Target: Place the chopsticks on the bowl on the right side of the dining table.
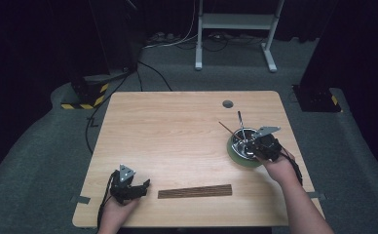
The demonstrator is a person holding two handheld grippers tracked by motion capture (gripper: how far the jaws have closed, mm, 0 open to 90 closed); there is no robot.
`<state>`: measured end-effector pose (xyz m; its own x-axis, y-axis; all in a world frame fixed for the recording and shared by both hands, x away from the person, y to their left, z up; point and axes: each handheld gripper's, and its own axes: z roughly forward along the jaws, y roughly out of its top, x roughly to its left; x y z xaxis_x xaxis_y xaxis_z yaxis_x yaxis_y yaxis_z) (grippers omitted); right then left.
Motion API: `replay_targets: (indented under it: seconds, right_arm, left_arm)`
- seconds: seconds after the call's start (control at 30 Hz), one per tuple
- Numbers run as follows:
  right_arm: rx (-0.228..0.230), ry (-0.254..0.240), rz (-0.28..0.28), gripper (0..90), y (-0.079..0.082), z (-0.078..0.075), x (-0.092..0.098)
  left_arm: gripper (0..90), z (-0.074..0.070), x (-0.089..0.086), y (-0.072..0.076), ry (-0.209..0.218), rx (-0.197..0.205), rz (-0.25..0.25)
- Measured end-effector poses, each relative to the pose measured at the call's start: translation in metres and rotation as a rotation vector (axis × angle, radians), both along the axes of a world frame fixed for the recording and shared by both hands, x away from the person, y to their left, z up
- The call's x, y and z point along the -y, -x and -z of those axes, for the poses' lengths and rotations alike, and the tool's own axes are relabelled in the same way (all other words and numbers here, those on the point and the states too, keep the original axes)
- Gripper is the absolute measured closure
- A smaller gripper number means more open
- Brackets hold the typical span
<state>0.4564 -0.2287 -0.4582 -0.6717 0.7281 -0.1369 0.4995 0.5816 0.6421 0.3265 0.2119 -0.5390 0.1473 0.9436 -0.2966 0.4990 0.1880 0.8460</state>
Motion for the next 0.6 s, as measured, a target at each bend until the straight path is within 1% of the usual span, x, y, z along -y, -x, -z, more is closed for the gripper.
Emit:
replay_targets:
  seconds: [0.03,0.13,0.23,0.33,0.4,0.47,0.53,0.57,0.6]
  right_arm:
    - [0.006,0.002,0.002,84.6,-0.0002,0.0004,0.0002]
    - [0.004,-0.002,-0.005,84.5,-0.0003,0.0002,0.0005]
    - [0.001,-0.003,-0.024,84.5,0.0017,-0.0010,-0.0013]
    - [0.013,0.007,-0.030,84.5,0.0033,-0.0005,-0.0035]
    - [0.014,0.023,-0.021,84.4,0.0024,-0.0001,-0.0025]
    - [0.019,0.016,-0.009,84.4,0.0005,0.0009,0.0000]
    - [0.011,0.011,-0.007,84.4,-0.0015,0.0006,0.0034]
    - [0.022,0.006,0.002,84.3,-0.0021,0.0015,0.0039]
    - [0.014,0.005,-0.004,84.2,-0.0030,0.0011,0.0053]
  left_arm:
    - [19.3,0.0000,0.0000,0.0000,0.000,0.000,0.000]
    - [19.3,0.0000,0.0000,0.0000,-0.001,0.000,0.000]
    - [19.3,0.0000,-0.0001,0.0001,-0.001,0.000,0.001]
    - [19.3,0.0000,0.0000,0.0001,-0.001,0.000,0.001]
    - [19.3,0.0000,0.0001,0.0001,0.000,0.001,0.000]
    - [19.3,0.0000,0.0000,0.0001,-0.001,0.000,0.001]
    - [19.3,0.0000,0.0001,0.0001,-0.001,0.001,0.000]
    - [19.3,0.0000,0.0001,0.0001,-0.001,0.001,0.000]
    - [19.4,0.0000,-0.0004,0.0002,-0.007,0.000,0.004]
